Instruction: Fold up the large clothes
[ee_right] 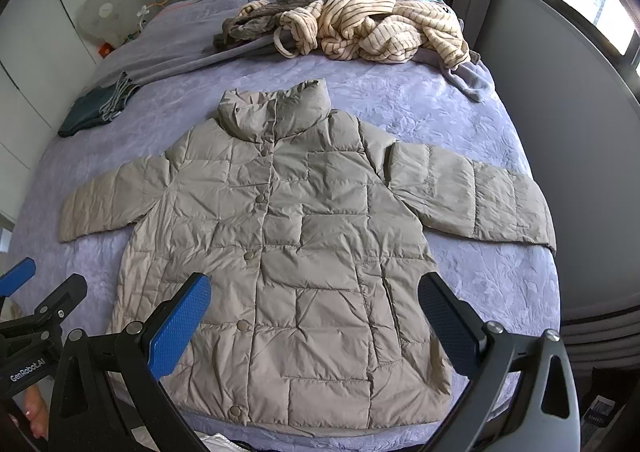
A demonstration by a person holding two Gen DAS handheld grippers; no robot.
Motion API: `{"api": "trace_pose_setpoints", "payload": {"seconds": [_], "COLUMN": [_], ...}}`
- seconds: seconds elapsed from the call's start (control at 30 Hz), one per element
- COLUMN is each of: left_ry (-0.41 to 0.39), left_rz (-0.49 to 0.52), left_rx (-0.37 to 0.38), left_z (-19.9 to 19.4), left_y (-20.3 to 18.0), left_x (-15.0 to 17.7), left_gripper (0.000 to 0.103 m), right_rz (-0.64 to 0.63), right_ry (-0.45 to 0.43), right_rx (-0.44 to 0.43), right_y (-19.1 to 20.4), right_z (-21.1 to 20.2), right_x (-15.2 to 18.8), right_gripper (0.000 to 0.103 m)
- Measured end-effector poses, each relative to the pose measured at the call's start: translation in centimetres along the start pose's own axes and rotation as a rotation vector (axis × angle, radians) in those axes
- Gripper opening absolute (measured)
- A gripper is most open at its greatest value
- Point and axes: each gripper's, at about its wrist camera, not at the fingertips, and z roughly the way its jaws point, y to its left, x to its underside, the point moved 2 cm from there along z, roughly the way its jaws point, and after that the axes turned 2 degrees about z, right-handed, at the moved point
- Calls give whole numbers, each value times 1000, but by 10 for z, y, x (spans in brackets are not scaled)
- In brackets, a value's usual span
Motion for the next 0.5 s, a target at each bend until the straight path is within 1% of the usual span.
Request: {"api": "trace_pose_setpoints", "payload": {"seconds": [0.5], "left_ry": [1], "left_rz": [-1], "left_rx": [0], "left_z": [0], "left_y": [0], "left_x": [0], "left_gripper": [103], "right_rz": [1], "right_ry": [1], "right_rx": [1], "right_y": [1], "right_z": [1], "right_x": [0], "right_gripper": [103]}}
